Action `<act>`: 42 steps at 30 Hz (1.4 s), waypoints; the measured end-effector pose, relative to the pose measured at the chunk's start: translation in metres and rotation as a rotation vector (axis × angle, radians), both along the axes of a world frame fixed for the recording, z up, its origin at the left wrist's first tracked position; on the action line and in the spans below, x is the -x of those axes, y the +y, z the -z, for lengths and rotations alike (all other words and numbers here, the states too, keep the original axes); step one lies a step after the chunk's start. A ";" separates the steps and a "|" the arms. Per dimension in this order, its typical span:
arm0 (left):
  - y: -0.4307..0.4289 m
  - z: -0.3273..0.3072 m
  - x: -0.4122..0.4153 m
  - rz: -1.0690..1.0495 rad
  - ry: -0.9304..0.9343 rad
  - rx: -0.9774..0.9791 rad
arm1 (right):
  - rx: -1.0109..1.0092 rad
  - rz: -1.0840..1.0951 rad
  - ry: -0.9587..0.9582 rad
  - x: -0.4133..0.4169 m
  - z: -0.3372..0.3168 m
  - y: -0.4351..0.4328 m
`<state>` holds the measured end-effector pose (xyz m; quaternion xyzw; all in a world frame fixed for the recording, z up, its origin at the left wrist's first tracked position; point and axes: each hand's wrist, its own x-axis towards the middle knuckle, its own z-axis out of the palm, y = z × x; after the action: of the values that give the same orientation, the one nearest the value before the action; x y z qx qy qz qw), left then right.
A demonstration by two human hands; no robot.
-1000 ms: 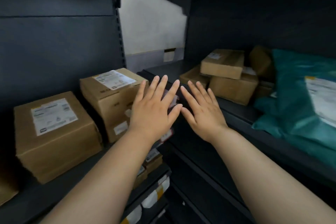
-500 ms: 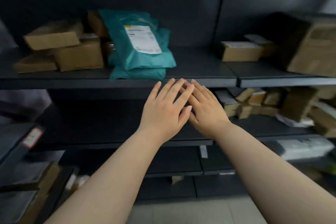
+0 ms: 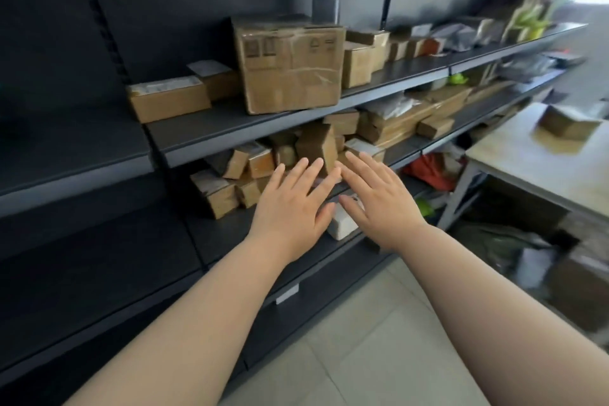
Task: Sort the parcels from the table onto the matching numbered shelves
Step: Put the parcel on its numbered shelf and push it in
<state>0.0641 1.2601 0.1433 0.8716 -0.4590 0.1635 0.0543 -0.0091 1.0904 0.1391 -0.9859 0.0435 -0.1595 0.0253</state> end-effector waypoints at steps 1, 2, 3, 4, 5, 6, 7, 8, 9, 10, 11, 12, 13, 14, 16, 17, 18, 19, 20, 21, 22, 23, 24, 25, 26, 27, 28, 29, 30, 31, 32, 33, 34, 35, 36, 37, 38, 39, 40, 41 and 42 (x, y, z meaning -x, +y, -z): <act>-0.026 0.001 0.004 0.018 0.010 -0.006 | 0.008 0.036 0.004 0.012 0.000 -0.026; -0.052 0.003 0.009 0.038 0.015 -0.014 | 0.015 0.078 0.009 0.024 0.000 -0.052; -0.076 0.005 0.013 0.062 0.019 -0.021 | 0.024 0.120 0.014 0.037 0.000 -0.076; -0.101 0.008 0.019 0.087 0.021 -0.029 | 0.028 0.168 0.023 0.051 0.002 -0.099; -0.127 0.011 0.024 0.110 0.025 -0.043 | 0.026 0.218 0.032 0.066 0.003 -0.123; -0.151 0.015 0.029 0.132 0.032 -0.061 | 0.023 0.265 0.046 0.081 0.006 -0.145; -0.175 0.019 0.034 0.157 0.039 -0.079 | 0.024 0.306 0.059 0.095 0.010 -0.165; -0.197 0.023 0.039 0.182 0.046 -0.097 | 0.023 0.344 0.077 0.110 0.014 -0.184; -0.217 0.026 0.045 0.210 0.050 -0.113 | 0.017 0.382 0.093 0.123 0.018 -0.202; -0.236 0.028 0.050 0.241 0.056 -0.131 | 0.004 0.425 0.112 0.135 0.023 -0.218; -0.255 0.031 0.055 0.278 0.063 -0.132 | -0.015 0.466 0.125 0.145 0.027 -0.234; -0.274 0.035 0.058 0.316 0.063 -0.113 | -0.032 0.504 0.128 0.154 0.030 -0.248; -0.292 0.038 0.059 0.344 0.055 -0.092 | -0.043 0.536 0.123 0.161 0.033 -0.261; -0.309 0.040 0.059 0.366 0.052 -0.089 | -0.056 0.567 0.119 0.166 0.034 -0.274; -0.345 0.043 0.058 0.413 0.066 -0.088 | -0.090 0.619 0.129 0.171 0.040 -0.299; -0.363 0.045 0.056 0.436 0.071 -0.086 | -0.104 0.641 0.136 0.171 0.043 -0.312; -0.381 0.047 0.053 0.456 0.075 -0.093 | -0.110 0.659 0.139 0.169 0.046 -0.325; -0.399 0.049 0.049 0.477 0.074 -0.105 | -0.113 0.675 0.135 0.166 0.050 -0.338; -0.417 0.051 0.043 0.500 0.067 -0.118 | -0.117 0.696 0.126 0.162 0.054 -0.353; -0.436 0.054 0.036 0.526 0.054 -0.124 | -0.119 0.721 0.113 0.156 0.056 -0.367; -0.455 0.054 0.028 0.551 0.042 -0.124 | -0.122 0.750 0.101 0.151 0.058 -0.383; -0.474 0.053 0.020 0.576 0.033 -0.123 | -0.130 0.783 0.091 0.145 0.057 -0.397; -0.492 0.051 0.011 0.597 0.025 -0.117 | -0.143 0.817 0.084 0.139 0.056 -0.412; -0.511 0.049 0.002 0.615 0.019 -0.111 | -0.154 0.845 0.080 0.132 0.054 -0.426; -0.530 0.047 -0.007 0.631 0.023 -0.113 | -0.162 0.868 0.078 0.127 0.051 -0.440; -0.549 0.045 -0.014 0.645 0.030 -0.113 | -0.170 0.892 0.071 0.123 0.048 -0.452; -0.568 0.042 -0.019 0.656 0.029 -0.111 | -0.175 0.916 0.049 0.120 0.045 -0.464; -0.585 0.041 -0.023 0.668 0.022 -0.113 | -0.184 0.942 0.026 0.118 0.044 -0.476; -0.602 0.040 -0.025 0.683 0.022 -0.119 | -0.194 0.968 0.008 0.118 0.044 -0.486; -0.619 0.041 -0.027 0.701 0.029 -0.128 | -0.204 0.992 -0.004 0.117 0.045 -0.495; -0.634 0.042 -0.027 0.718 0.038 -0.139 | -0.214 1.010 -0.008 0.118 0.046 -0.504; -0.647 0.044 -0.025 0.731 0.046 -0.154 | -0.224 1.024 -0.002 0.120 0.048 -0.513; -0.660 0.047 -0.023 0.745 0.051 -0.161 | -0.233 1.037 0.005 0.121 0.051 -0.523; -0.673 0.050 -0.020 0.763 0.051 -0.165 | -0.236 1.051 0.005 0.124 0.054 -0.535; -0.686 0.053 -0.018 0.781 0.047 -0.172 | -0.235 1.069 0.002 0.126 0.057 -0.547; -0.699 0.058 -0.015 0.795 0.046 -0.185 | -0.237 1.087 -0.004 0.129 0.061 -0.561; -0.714 0.062 -0.014 0.804 0.049 -0.197 | -0.245 1.103 -0.007 0.131 0.064 -0.576; -0.730 0.066 -0.013 0.809 0.055 -0.205 | -0.251 1.111 -0.006 0.133 0.068 -0.591; -0.746 0.070 -0.012 0.809 0.058 -0.207 | -0.251 1.110 0.000 0.135 0.072 -0.608; -0.765 0.074 -0.010 0.806 0.061 -0.208 | -0.245 1.106 0.010 0.136 0.075 -0.626; -0.784 0.077 -0.009 0.801 0.068 -0.211 | -0.236 1.102 0.028 0.138 0.078 -0.646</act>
<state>0.0728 0.4761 0.0668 0.6299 -0.7739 0.0526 0.0393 -0.1467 0.4448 0.0607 -0.8099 0.5699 -0.1300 0.0480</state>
